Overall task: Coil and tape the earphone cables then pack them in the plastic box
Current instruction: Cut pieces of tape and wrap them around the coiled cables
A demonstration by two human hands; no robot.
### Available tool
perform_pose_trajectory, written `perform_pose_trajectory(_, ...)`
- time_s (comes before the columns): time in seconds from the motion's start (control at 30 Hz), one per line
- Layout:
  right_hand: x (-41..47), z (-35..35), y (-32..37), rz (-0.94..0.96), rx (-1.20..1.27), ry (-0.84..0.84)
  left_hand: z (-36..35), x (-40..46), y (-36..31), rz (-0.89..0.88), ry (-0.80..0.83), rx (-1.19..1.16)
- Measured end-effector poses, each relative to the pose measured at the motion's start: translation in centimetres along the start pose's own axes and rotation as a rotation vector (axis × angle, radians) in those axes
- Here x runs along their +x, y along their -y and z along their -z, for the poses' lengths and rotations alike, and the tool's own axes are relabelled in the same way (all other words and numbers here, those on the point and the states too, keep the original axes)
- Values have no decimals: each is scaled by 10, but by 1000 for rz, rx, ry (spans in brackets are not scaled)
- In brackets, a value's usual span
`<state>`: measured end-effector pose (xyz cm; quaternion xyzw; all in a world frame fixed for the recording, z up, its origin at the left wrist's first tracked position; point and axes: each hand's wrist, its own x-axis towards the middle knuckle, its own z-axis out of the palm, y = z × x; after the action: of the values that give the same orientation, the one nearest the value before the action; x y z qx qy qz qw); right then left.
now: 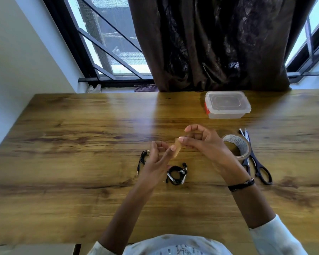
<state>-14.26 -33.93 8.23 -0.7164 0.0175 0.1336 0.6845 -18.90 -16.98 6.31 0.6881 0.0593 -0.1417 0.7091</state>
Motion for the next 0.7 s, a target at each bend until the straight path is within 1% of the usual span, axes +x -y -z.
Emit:
perform_pose_trajectory(0.07,2,5,-3,-11,38,-65,7,3,4,-9,27,-23)
perform_pose_trajectory(0.1,2,9,-3,-13,51,-83,11,4,6,-16,35,10)
perform_pose_trajectory(0.13,1,14,-3,-13,56,-85,16,6,10,-36,39,83)
perform_pose_trajectory(0.27,-5,24,-6,-35,47,-74,27,24,28,-206,45,563)
perform_pose_trajectory(0.4,-9,26,-9,-37,67,-114,17,39,39,-282,113,823)
perform_pose_trajectory(0.5,-13,26,-9,-28,68,-127,13,47,44,-278,158,943)
perform_pose_trajectory(0.7,-18,25,-8,-29,82,-123,9,50,51,-313,174,1075)
